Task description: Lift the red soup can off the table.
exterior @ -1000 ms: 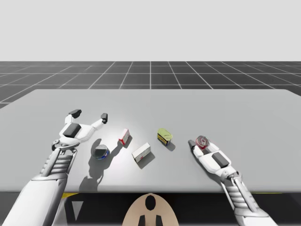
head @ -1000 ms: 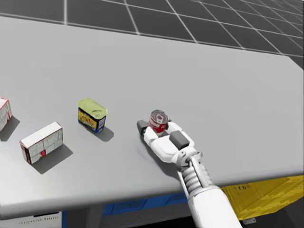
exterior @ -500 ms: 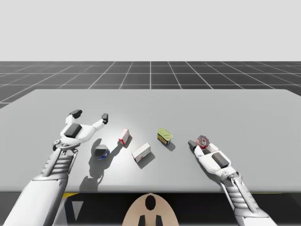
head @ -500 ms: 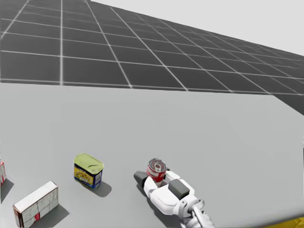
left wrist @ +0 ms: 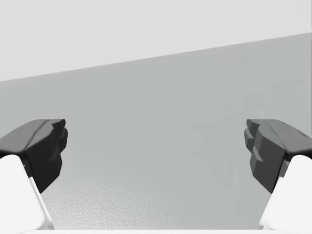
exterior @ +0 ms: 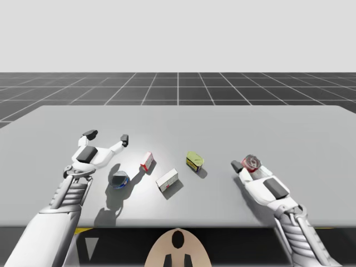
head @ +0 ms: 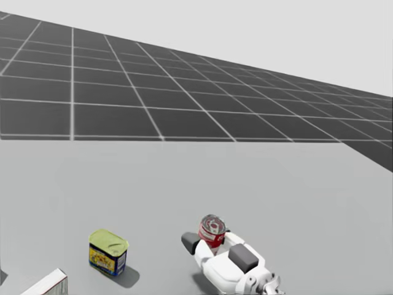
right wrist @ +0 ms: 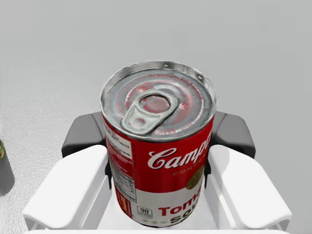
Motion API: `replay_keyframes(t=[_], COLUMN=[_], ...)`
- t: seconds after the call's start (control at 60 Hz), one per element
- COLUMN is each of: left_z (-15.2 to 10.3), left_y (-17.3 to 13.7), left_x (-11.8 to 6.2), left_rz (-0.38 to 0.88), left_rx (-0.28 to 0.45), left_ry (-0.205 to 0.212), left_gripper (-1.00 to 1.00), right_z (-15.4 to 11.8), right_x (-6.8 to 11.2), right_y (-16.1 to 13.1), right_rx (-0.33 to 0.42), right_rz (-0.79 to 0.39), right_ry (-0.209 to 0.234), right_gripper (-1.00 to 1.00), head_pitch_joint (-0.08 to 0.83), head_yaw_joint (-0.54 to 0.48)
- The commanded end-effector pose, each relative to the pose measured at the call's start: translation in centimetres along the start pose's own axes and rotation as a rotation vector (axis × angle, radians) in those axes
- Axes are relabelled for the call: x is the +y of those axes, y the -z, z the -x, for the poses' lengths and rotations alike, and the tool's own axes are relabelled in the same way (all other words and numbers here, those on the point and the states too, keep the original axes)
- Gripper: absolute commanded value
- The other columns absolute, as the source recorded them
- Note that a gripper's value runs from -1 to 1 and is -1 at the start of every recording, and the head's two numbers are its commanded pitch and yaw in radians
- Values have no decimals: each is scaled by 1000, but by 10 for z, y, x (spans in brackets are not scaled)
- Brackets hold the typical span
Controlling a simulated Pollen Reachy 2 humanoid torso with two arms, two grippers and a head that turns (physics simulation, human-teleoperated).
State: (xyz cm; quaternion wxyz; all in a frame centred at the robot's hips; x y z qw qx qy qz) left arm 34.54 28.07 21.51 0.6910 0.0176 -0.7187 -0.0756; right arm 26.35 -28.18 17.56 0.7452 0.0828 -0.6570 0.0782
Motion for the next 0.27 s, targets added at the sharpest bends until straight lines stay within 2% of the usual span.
replay_keyframes(t=[0.017,0.1,0.267], left_z=[-1,-1,-1], left_y=[0,0,0], left_x=[0,0,0], left_rz=[0,-3,-3], left_rx=[-1,1,4], left_ry=[1,-1,-6], left_gripper=[-1000,-1000,-1000], right_z=[-68,-93,-147], right_x=[-2,-2,6], right_y=[1,-1,-12], right_rx=[-193,-249,-392], right_rz=[30,47,76], right_ry=[-64,-72,-130], right_gripper=[1000,1000,1000], head_pitch_joint=[319,317,309], head_yaw_joint=[-416,-418,-419])
